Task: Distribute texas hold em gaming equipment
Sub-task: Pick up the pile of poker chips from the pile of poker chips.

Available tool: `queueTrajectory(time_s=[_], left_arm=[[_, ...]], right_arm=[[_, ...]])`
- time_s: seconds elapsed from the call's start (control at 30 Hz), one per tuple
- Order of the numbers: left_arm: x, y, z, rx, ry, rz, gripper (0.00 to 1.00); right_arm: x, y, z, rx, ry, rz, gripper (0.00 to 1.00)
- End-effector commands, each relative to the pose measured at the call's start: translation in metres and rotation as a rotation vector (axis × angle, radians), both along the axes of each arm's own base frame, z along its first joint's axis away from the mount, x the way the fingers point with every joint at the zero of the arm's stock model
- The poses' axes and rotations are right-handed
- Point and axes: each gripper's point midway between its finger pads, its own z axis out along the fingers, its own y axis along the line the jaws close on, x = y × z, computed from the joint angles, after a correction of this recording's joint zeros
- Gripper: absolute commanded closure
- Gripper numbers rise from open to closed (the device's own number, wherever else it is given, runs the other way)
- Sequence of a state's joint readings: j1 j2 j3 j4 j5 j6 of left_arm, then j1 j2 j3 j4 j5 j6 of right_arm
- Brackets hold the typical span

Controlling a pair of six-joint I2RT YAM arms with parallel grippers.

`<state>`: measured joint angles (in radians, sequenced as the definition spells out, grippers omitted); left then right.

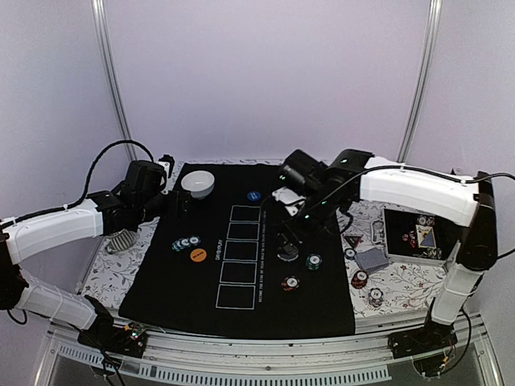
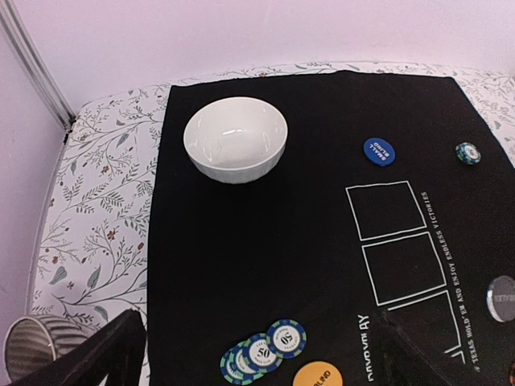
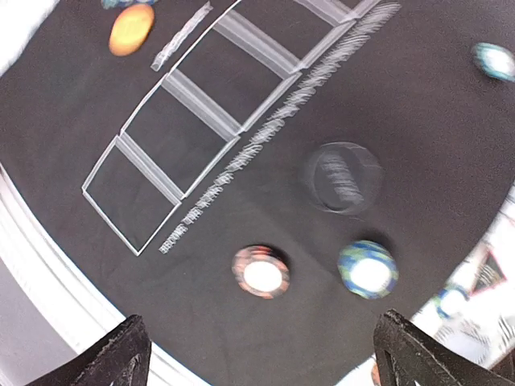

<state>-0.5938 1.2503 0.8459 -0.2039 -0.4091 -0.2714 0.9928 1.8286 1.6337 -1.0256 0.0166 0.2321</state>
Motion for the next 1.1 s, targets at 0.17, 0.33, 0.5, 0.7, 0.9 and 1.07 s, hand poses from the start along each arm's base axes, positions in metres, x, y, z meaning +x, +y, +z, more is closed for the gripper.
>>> queueTrajectory(time_s=[0.17,0.33,0.5,0.7,0.9,1.07], left_arm=[[-0.002,-0.004,0.006,0.004,-0.019,-0.021,0.02],[-0.001,-0.008,0.004,-0.008,-0.015,-0.033,0.02],[-0.001,-0.009,0.005,-0.01,-0.011,-0.036,0.02],[-0.004,-0.004,0.006,-0.002,-0.014,-0.024,0.02],[-0.003,-0.003,0.004,0.002,-0.011,-0.02,0.02],[-0.002,-0.006,0.003,0.002,-0.006,-0.025,0.02]], right_arm=[[-0.002,-0.164,-0.033,-0.093,0.119,-0.472,0.01],[-0.032,-0.183,-0.08,-0.106,0.248,-0.504,0.01],[-0.036,-0.187,-0.109,-0.152,0.283,-0.505,0.15],[-0.03,-0.194,-0.127,-0.172,0.29,-0.52,0.28],[-0.022,-0.198,-0.127,-0.202,0.261,-0.523,0.42],[-0.022,-0.203,-0.128,-0.239,0.252,-0.525,0.59]])
